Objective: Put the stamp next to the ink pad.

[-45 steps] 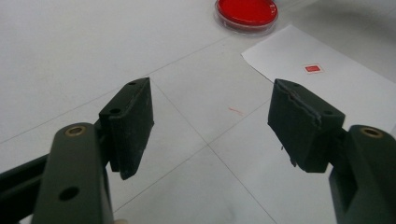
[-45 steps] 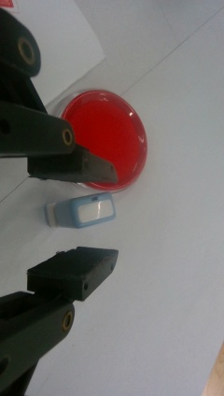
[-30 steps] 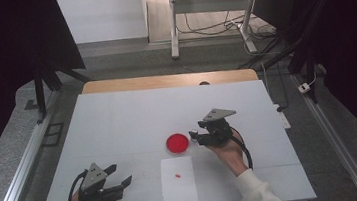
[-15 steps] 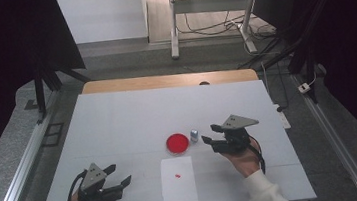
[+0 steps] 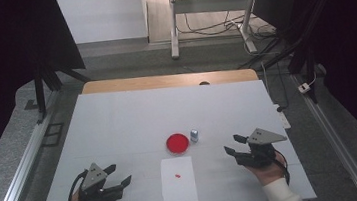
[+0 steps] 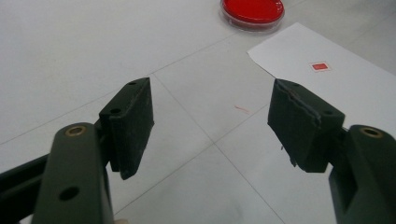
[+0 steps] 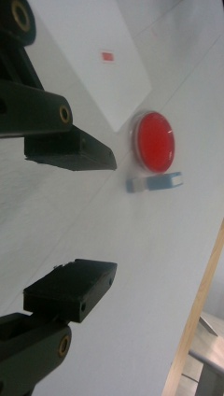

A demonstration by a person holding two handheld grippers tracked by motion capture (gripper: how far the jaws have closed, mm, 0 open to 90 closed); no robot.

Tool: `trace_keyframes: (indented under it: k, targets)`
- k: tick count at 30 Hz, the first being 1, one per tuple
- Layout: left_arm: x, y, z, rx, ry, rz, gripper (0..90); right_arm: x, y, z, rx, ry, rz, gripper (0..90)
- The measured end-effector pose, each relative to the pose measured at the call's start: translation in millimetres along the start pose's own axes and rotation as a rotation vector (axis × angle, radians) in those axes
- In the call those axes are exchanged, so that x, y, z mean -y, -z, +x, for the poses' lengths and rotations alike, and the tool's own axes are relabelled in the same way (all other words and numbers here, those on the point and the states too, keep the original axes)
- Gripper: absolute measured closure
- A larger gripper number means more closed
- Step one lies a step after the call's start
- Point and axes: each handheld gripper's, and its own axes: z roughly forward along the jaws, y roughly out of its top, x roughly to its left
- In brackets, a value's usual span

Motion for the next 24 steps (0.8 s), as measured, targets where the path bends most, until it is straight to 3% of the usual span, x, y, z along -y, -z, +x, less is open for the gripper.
trace_keyframes:
  k: [5,10,16,24]
  targets:
    - [0.6,-0.9,1.6,-0.006,-0.001,0.000,31.4,15.8,16.8,-2.7,0.035,0.020,0.005,43.0]
    - [1.7,-2.6,3.8,-0.019,-0.003,0.005,31.4,32.6,28.9,-5.4,0.035,0.021,-0.002,42.5]
    - [2.8,-3.1,7.0,-0.034,0.002,0.003,31.4,46.0,30.1,-4.8,0.044,0.051,0.048,42.2]
    - [2.8,-4.4,6.3,-0.043,-0.009,0.007,31.5,45.6,29.0,-4.4,0.031,0.050,0.042,42.1]
